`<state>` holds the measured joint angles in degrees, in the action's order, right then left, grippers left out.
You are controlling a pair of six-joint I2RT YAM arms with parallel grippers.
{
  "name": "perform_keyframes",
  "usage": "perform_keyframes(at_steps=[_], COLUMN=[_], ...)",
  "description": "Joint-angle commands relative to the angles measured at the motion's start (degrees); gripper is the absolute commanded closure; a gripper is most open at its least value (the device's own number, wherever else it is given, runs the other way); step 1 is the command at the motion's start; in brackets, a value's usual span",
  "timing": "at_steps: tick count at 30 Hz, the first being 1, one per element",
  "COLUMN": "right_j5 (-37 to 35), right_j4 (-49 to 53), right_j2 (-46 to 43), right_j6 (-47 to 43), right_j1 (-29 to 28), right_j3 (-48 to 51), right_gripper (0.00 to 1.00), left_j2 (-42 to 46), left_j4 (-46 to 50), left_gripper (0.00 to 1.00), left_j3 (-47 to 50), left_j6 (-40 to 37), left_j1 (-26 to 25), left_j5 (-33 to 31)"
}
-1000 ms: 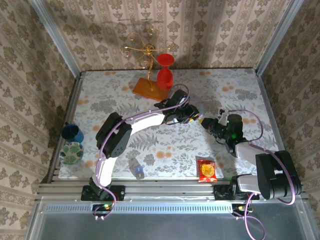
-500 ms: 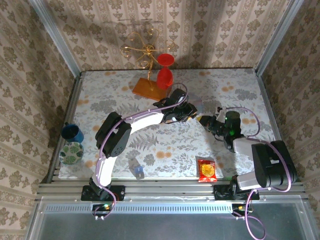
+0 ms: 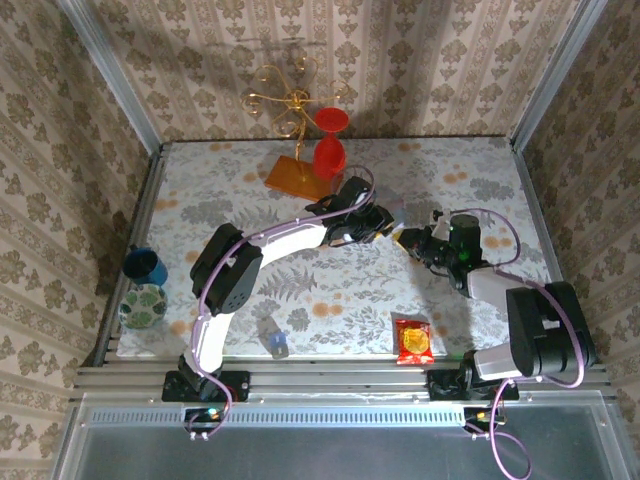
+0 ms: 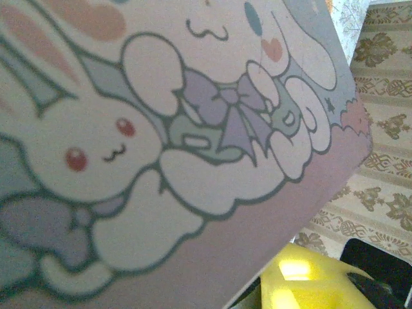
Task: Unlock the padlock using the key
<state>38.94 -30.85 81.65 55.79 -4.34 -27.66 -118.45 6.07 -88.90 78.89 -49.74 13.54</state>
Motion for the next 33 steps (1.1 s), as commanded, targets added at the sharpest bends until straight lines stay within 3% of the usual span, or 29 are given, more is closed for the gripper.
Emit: perform_keyframes(at_steps=[1,5,13,17,20,26,33], right_j5=[1.6,1.2,4.9,9.1,10.8,11.5,9.8], right_j4=[-6.0,-10.8,-4.0,-6.9,-7.6,-18.4,-38.7], right_j2=[3.4,3.7,3.8,4.5,6.5,13.5,22.0], right_j6=[2.0,0.4,-8.7,-11.1,-7.7,2.0,14.6], right_j1=[-0.2,-1.0,-1.1,-1.2,-1.2,-0.7,-0.5], right_j3=[-1.8,-1.2,-6.0,-6.5,-7.9,-8.1,-7.4], right_gripper=[1.0,1.0,1.0,1.0,1.0,1.0,1.0], left_j2=[2.5,1.9,1.7,1.4,0.9,1.5,1.9], left_j4=[-1.1,-0.2,-1.1,-1.1,-1.6,-0.8,0.5], left_gripper=[1.0,1.0,1.0,1.0,1.0,1.0,1.0], left_j3=[-0.5,-1.5,-1.0,-1.3,-1.1,-0.8,-1.0], left_j6=[-0.5,-0.7,-0.3,-0.3,0.0,0.0,-0.6], left_j1=[-1.9,-2.3,-2.7,-2.7,-2.7,-2.9,-3.2], left_j5=[5.8,6.6,8.2,8.3,8.9,8.9,8.6])
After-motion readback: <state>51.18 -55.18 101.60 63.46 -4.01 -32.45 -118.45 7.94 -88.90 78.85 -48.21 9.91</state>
